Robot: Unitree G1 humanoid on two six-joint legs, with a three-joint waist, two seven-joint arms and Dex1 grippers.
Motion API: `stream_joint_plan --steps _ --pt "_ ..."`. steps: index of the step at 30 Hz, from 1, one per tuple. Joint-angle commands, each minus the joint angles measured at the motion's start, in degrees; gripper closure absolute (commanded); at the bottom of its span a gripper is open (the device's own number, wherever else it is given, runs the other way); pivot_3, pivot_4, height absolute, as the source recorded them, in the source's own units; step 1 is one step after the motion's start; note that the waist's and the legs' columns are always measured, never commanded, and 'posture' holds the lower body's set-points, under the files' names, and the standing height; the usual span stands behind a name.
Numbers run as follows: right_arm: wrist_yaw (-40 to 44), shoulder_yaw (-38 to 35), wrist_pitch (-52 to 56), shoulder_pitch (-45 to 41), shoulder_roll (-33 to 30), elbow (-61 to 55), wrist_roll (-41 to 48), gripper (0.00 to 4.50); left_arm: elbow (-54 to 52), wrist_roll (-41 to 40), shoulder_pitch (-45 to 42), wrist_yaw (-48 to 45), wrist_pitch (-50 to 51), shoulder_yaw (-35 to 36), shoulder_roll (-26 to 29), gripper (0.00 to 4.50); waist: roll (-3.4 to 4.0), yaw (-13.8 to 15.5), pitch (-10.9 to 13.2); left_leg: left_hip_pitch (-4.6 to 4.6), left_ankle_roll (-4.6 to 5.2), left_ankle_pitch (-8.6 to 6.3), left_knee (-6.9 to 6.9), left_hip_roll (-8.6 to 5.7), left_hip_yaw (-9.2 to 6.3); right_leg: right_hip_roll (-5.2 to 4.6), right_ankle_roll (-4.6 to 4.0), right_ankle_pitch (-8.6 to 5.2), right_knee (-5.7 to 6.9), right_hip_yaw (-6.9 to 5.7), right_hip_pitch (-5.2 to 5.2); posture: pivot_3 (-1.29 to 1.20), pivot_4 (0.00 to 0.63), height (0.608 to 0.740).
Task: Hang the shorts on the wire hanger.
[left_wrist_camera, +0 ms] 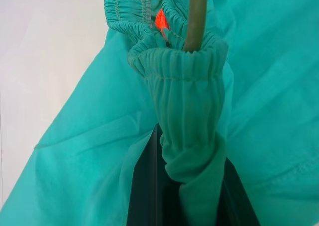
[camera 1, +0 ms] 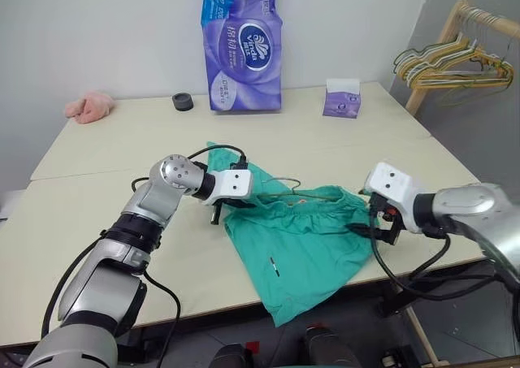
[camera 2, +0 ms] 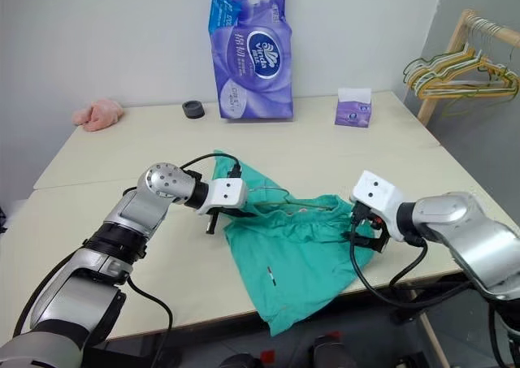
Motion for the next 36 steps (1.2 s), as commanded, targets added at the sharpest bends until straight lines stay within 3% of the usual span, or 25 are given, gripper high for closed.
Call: stream_joint_plan --steps 1,6,8,20,25,31,35,36 --pt "1.9 4.1 -4.7 -3.4 0.9 4.2 -3.4 0.02 -1.6 -0.8 -0.7 -0.1 -0.8 0.8 -0.1 4.5 0.0 -0.2 0.0 0.0 0.0 0.0 0.0 0.0 0.0 0.0 0.0 0.0 0.0 0.0 0.0 -0.23 0.026 0.74" --pt "4.7 9.7 -9.4 -7.3 3.1 11.1 -7.5 0.02 -1.6 -0.6 -0.7 -0.1 -1.0 0.7 -0.3 4.5 0.01 -0.4 0.0 0.01 0.0 0.0 0.0 0.0 -0.02 0.0 0.0 0.0 0.0 -0.03 0.0 -0.22 0.024 0.74" --pt "6.5 11.6 -10.8 -8.9 3.7 12.9 -8.9 0.4 -2.0 -0.7 -0.6 -0.3 -1.0 0.7 -0.1 4.5 0.01 -0.5 0.0 0.0 0.0 0.0 0.01 -0.01 -0.02 0.0 0.0 0.0 -0.01 -0.02 -0.01 -0.22 0.024 0.74" --pt "11.2 12.2 -12.5 -10.1 4.7 12.9 -12.0 4.46 -2.7 -1.7 0.0 -1.1 -1.5 1.4 -0.4 4.5 0.02 -0.6 0.0 0.0 -0.01 0.0 0.01 -0.01 -0.06 -0.01 -0.01 0.0 0.0 -0.04 -0.01 -0.21 0.026 0.74" --pt "11.5 10.9 -11.9 -9.3 5.2 11.7 -12.2 4.46 -3.4 -4.7 0.2 -0.9 1.7 3.4 -2.3 4.5 0.02 -0.6 0.0 0.0 -0.01 0.0 0.01 -0.01 -0.06 -0.02 -0.01 0.0 0.0 -0.05 -0.01 -0.22 0.026 0.74" --pt "11.9 9.6 -10.9 -8.3 4.7 9.9 -12.0 4.5 -3.2 -6.4 0.2 -0.2 4.0 5.4 -3.0 2.88 0.02 -0.7 0.0 -0.02 -0.01 0.0 0.02 -0.02 -0.09 -0.03 -0.01 0.0 0.01 -0.07 -0.02 -0.22 0.027 0.74" --pt "12.3 8.0 -10.0 -6.4 3.3 8.5 -11.3 4.5 2.5 -9.0 -2.7 0.8 4.3 9.2 -2.1 1.68 0.02 -0.7 0.0 -0.02 -0.01 0.0 0.02 -0.01 -0.13 -0.03 -0.01 0.01 0.01 -0.1 -0.02 -0.22 0.027 0.74" --pt "12.4 7.7 -10.0 -6.0 3.0 8.3 -11.2 4.5 3.5 -9.5 -3.1 0.3 4.1 9.6 -1.6 1.68 0.02 -0.7 0.0 -0.02 -0.01 0.0 0.02 -0.01 -0.13 -0.03 -0.01 0.01 0.01 -0.1 -0.02 -0.22 0.027 0.74"
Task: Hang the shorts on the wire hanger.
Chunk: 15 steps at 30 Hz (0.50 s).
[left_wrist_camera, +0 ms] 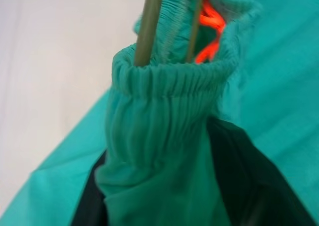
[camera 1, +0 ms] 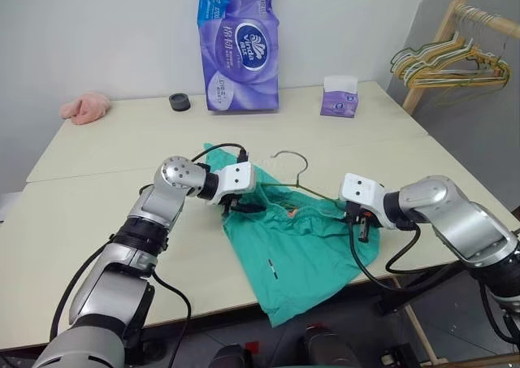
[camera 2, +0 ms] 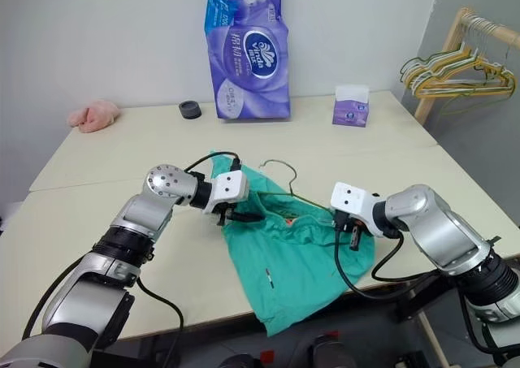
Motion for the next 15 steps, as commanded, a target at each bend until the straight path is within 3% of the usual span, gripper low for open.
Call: stream_joint_plan --steps 1,6,11,15 --pt "0.8 -3.5 0.3 1.1 -1.9 -2.4 1.1 4.5 3.5 -3.3 -3.6 -1.6 0.8 4.6 2.5 1.68 0.0 -0.1 0.0 0.0 0.0 0.0 0.0 0.0 0.01 0.0 0.0 0.0 0.0 0.0 0.0 -0.22 0.027 0.74" --pt "0.7 -6.1 1.7 3.2 -3.1 -4.5 2.7 4.5 8.2 -7.2 -4.5 -8.5 6.3 6.6 5.1 1.68 0.02 -0.4 0.0 0.01 0.0 0.0 -0.02 0.0 -0.02 0.0 0.0 0.0 0.0 -0.05 0.0 -0.22 0.028 0.74" --pt "0.9 -7.0 2.5 3.7 -3.9 -5.7 3.5 4.5 8.8 -5.1 -2.9 -15.1 5.3 3.5 6.8 1.68 0.02 -0.3 0.0 -0.03 0.0 0.0 0.0 0.0 -0.07 -0.01 0.0 0.0 -0.01 -0.12 0.01 -0.22 0.028 0.74" --pt "0.7 -7.4 3.0 3.7 -4.1 -6.5 4.2 4.5 12.1 -2.0 -3.2 -11.8 0.5 2.0 4.3 1.68 0.02 -0.2 0.0 -0.02 -0.01 0.0 0.0 -0.01 -0.08 -0.02 0.0 0.0 -0.02 -0.12 0.01 -0.22 0.025 0.74"
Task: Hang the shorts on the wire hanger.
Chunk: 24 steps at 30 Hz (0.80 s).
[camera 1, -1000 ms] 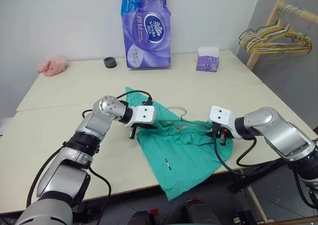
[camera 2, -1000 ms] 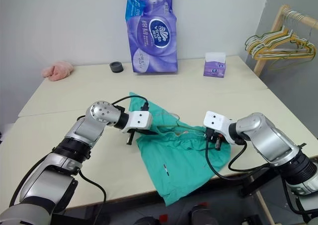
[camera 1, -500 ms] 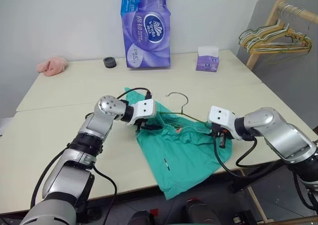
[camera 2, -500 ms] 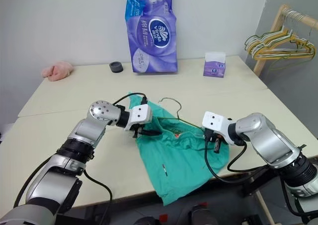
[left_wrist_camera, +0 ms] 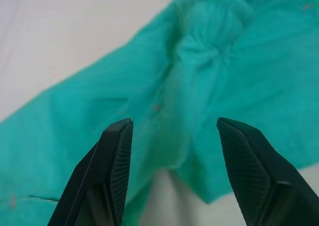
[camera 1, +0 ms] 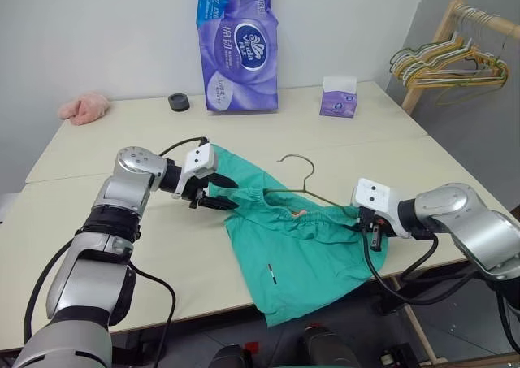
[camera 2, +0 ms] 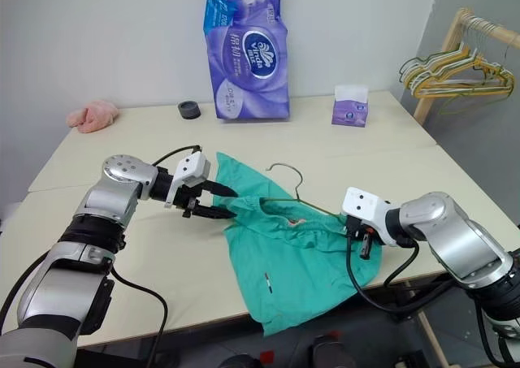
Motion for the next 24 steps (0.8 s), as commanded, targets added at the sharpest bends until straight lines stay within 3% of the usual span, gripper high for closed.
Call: stream_joint_plan --steps 1,3,6,13,24 --pt "-0.1 -2.6 0.3 -0.6 -0.7 -2.3 0.9 4.5 2.1 2.4 -0.7 3.0 -4.5 -1.2 -2.1 1.68 0.0 0.1 0.0 0.0 0.0 0.0 0.0 0.0 0.0 -0.01 0.0 0.0 0.0 0.0 0.0 -0.22 0.025 0.74" --pt "-0.1 -2.6 0.5 -0.6 -0.9 -2.6 1.1 4.5 4.9 3.9 -1.4 5.2 -7.1 -1.5 -3.1 1.68 0.0 0.0 0.0 -0.01 0.0 0.0 0.01 -0.01 0.0 -0.02 0.0 0.0 0.0 0.0 0.0 -0.22 0.025 0.74" --pt "-0.2 -2.9 0.8 -0.3 -1.2 -3.2 1.5 4.5 8.7 5.0 -2.4 7.0 -10.0 -1.3 -4.2 2.26 0.0 -0.2 0.0 -0.01 0.0 0.0 0.0 0.0 0.0 -0.02 0.0 0.0 0.01 0.0 -0.01 -0.24 0.022 0.74" --pt "-0.3 -3.8 1.5 0.9 -2.4 -4.6 2.5 4.5 12.6 4.8 -4.5 10.1 -12.8 0.1 -5.4 4.46 0.0 0.0 0.0 -0.03 0.0 0.0 0.01 -0.01 0.0 -0.03 0.0 0.0 0.0 -0.01 -0.02 -0.24 0.021 0.74" --pt "0.0 -4.4 1.0 3.2 -4.1 -5.4 3.2 4.5 11.8 5.0 -3.9 9.7 -12.5 0.3 -4.6 4.46 0.0 -0.1 0.0 -0.03 0.0 0.0 0.0 0.0 -0.01 -0.03 0.0 0.0 0.0 -0.02 -0.01 -0.23 0.023 0.74"
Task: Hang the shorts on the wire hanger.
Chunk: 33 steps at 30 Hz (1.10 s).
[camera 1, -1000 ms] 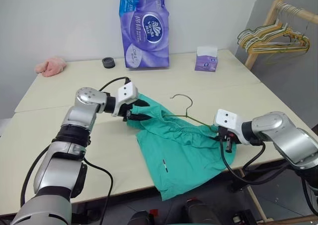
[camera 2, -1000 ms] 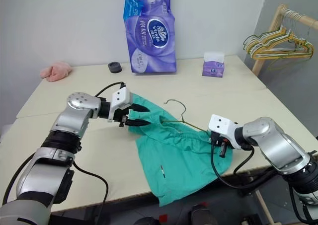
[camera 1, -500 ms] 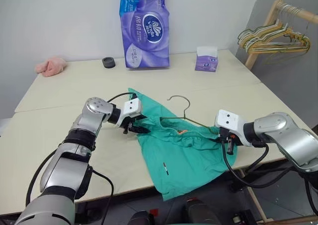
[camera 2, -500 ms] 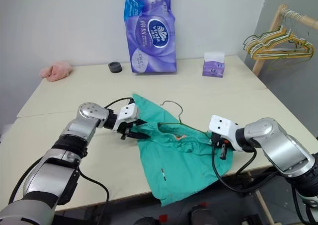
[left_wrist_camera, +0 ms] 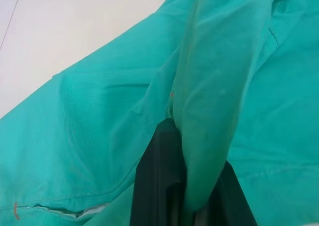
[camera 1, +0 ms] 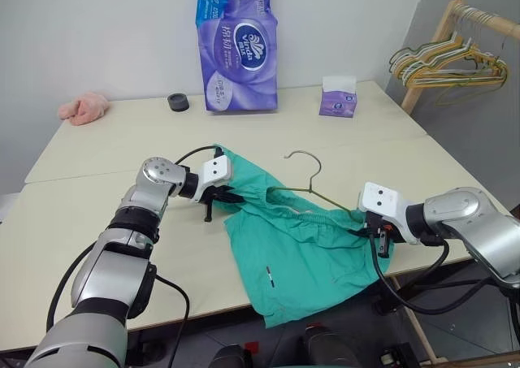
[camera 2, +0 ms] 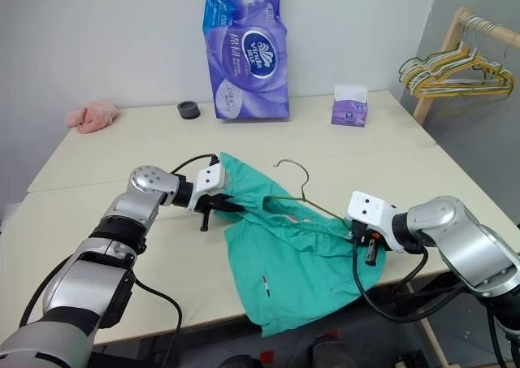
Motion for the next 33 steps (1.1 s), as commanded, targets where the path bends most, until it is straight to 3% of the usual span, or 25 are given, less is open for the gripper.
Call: stream_joint_plan --steps 1,13,17,25,30,33 --pt "0.2 -2.3 -0.7 0.5 -1.2 -1.5 0.7 4.5 -1.1 0.0 -0.9 0.2 -0.5 1.3 1.1 4.46 0.0 0.0 0.0 0.0 0.0 0.0 0.0 0.0 0.0 0.0 0.0 0.0 0.0 0.0 0.0 -0.23 0.023 0.74" --pt "-1.0 -3.7 1.1 -0.8 0.8 -2.0 3.1 4.5 -4.7 -2.9 0.5 -0.2 3.0 2.7 -0.8 4.46 0.0 0.0 0.0 0.0 0.0 0.0 0.0 0.0 -0.01 0.0 0.0 0.0 0.0 0.0 0.0 -0.23 0.029 0.74" --pt "-1.5 -4.4 1.8 -0.6 1.2 -2.0 3.7 4.5 -5.4 -2.9 0.7 0.9 2.9 3.6 -1.0 3.58 0.0 0.1 0.0 0.0 0.0 0.0 0.0 0.0 -0.01 0.0 0.0 0.0 0.0 0.0 0.0 -0.23 0.029 0.74" --pt "-5.1 -10.4 7.5 2.7 4.4 -3.7 7.2 4.5 -7.1 -4.9 2.4 7.1 2.4 8.8 -0.8 1.21 -0.01 0.1 0.0 0.0 0.0 0.0 0.0 0.0 -0.03 -0.01 0.0 0.0 0.0 0.0 0.01 -0.23 0.033 0.74" --pt "-8.9 -19.0 14.2 8.1 7.0 -7.6 11.5 4.5 -10.6 -8.8 3.3 10.8 8.0 13.3 -0.2 1.21 -0.02 0.2 0.0 -0.01 0.0 0.0 0.01 0.0 -0.04 -0.02 0.0 0.0 0.0 0.0 0.03 -0.24 0.06 0.74" --pt "-14.2 -28.8 23.0 11.8 12.5 -10.6 13.6 4.5 -21.7 -13.0 6.5 10.3 17.5 13.6 -1.1 1.21 -0.01 0.1 0.0 -0.01 0.0 -0.01 0.0 0.0 -0.07 -0.02 0.0 0.0 0.0 -0.01 0.05 -0.26 0.082 0.74"
